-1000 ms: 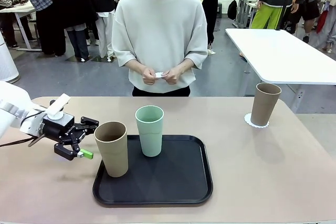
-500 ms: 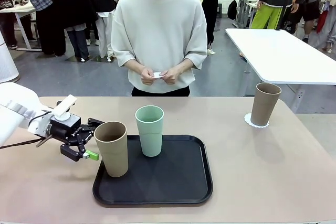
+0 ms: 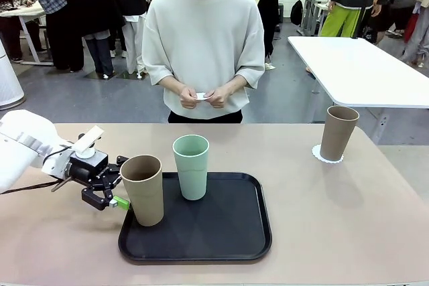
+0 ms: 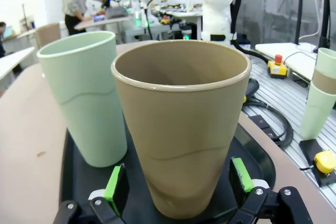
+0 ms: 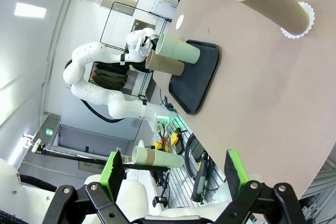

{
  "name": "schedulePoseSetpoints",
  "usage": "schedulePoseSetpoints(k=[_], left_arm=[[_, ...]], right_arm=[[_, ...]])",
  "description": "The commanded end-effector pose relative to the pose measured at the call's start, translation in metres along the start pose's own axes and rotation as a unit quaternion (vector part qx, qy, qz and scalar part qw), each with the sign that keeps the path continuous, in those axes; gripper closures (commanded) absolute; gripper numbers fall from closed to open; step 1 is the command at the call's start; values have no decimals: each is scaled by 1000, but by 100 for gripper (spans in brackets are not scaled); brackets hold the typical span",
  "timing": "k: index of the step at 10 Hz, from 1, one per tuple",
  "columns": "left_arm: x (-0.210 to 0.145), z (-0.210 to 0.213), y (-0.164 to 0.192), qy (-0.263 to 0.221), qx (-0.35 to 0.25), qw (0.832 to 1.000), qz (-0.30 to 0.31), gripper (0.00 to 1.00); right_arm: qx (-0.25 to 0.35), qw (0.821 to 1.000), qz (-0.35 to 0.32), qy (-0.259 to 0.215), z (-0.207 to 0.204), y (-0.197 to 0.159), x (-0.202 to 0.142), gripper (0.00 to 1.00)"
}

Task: Place coasters on the table and set cups on them.
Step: Take one Reusable plastic cup from the Flat Tray and place it on a coaster set by the human.

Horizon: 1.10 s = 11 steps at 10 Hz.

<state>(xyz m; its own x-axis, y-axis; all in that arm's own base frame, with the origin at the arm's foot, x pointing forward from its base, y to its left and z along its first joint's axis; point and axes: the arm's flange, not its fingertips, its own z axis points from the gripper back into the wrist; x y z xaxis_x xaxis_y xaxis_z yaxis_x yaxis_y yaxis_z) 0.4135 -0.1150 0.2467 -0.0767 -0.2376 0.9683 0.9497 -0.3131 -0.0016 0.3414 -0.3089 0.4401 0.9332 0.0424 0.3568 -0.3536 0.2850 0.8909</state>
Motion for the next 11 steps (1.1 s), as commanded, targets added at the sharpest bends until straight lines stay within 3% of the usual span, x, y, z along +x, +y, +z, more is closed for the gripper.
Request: schedulePoseSetpoints(k=[1,11], left_arm=[[-1,-4,4,-7,-5,1000,-21,0],[0,-35,15,-12,-41,999,-15,0]], right_arm=[[0,1000,2,-5,-2,1,-1,0],[0,1000,2,-5,-2,1,-1,0]])
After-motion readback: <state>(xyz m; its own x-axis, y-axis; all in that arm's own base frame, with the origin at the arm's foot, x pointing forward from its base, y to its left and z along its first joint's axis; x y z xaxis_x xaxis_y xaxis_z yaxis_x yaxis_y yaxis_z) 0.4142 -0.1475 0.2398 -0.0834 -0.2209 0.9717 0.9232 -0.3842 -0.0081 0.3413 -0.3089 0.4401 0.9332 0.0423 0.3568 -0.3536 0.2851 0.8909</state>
